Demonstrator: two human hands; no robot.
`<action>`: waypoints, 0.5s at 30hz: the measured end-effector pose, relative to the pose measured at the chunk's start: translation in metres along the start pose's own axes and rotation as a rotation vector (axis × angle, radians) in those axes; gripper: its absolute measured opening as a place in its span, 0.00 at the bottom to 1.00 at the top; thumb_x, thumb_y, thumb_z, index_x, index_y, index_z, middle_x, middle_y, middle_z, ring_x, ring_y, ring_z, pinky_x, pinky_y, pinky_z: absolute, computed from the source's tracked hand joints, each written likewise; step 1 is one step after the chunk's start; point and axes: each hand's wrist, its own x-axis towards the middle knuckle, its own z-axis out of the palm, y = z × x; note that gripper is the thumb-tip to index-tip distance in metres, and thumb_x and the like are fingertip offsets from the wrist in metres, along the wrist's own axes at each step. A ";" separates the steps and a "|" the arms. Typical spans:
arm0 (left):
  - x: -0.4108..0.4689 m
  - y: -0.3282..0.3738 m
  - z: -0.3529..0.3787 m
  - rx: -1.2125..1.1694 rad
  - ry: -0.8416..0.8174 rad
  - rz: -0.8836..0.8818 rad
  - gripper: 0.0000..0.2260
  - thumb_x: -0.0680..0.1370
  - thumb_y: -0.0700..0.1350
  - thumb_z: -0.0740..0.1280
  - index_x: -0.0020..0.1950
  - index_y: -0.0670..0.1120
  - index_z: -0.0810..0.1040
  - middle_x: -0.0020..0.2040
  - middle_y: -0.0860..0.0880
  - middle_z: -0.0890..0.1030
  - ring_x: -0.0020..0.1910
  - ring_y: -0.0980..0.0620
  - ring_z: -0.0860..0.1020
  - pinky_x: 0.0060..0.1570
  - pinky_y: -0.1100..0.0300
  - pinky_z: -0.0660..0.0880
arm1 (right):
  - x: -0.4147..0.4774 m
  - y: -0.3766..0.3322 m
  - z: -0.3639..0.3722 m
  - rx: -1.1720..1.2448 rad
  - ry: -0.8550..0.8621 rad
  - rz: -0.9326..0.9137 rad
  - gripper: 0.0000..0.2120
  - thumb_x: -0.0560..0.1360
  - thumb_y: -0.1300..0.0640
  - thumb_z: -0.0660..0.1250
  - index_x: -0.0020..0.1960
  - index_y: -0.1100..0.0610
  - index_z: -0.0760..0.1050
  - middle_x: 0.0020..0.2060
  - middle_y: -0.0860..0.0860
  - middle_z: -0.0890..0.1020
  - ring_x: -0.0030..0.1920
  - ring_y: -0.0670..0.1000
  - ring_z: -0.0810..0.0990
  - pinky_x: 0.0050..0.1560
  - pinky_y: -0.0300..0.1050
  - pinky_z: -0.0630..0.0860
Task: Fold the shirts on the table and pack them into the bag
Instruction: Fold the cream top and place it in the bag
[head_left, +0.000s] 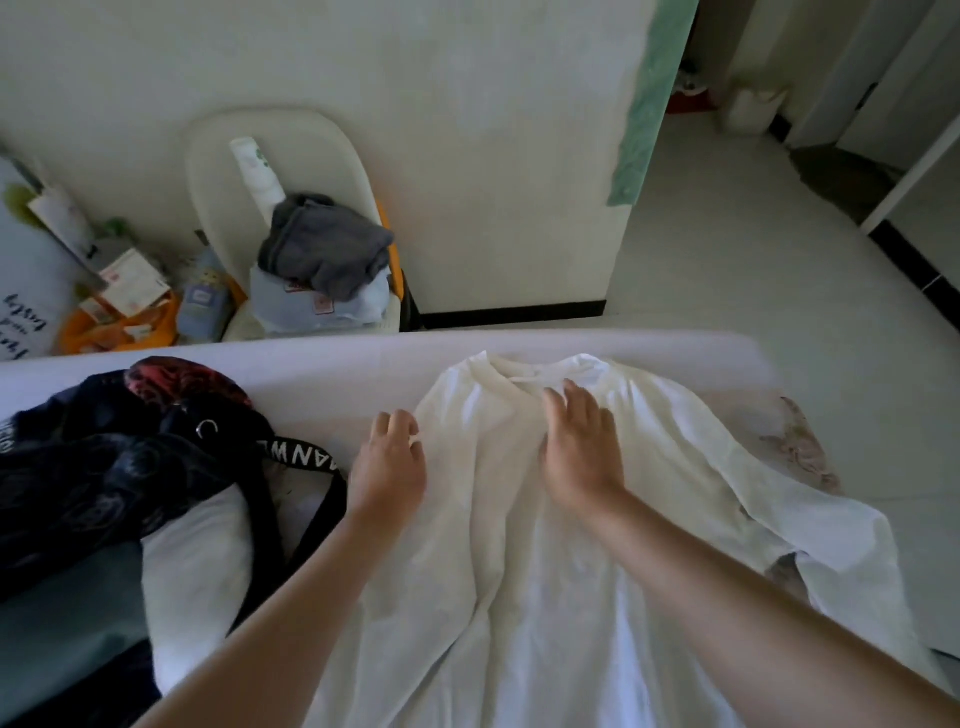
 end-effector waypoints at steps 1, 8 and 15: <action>-0.014 -0.011 -0.004 0.017 0.009 -0.036 0.08 0.76 0.46 0.64 0.54 0.45 0.73 0.52 0.45 0.74 0.47 0.39 0.76 0.43 0.49 0.75 | -0.017 -0.013 0.007 0.043 0.000 -0.044 0.29 0.69 0.63 0.68 0.69 0.57 0.67 0.71 0.61 0.69 0.68 0.63 0.71 0.59 0.59 0.73; -0.074 -0.044 -0.018 0.200 -0.246 -0.104 0.10 0.78 0.52 0.63 0.44 0.46 0.74 0.50 0.46 0.77 0.51 0.42 0.77 0.45 0.53 0.71 | -0.088 -0.057 0.034 -0.012 -0.449 -0.022 0.37 0.73 0.34 0.37 0.81 0.44 0.43 0.80 0.57 0.41 0.80 0.60 0.42 0.73 0.69 0.47; -0.040 -0.040 -0.082 0.058 0.007 -0.168 0.09 0.83 0.49 0.58 0.53 0.43 0.67 0.45 0.42 0.79 0.44 0.39 0.77 0.36 0.53 0.66 | -0.086 -0.042 0.021 -0.078 -0.510 -0.076 0.36 0.79 0.33 0.48 0.79 0.41 0.32 0.78 0.49 0.31 0.79 0.51 0.32 0.74 0.68 0.43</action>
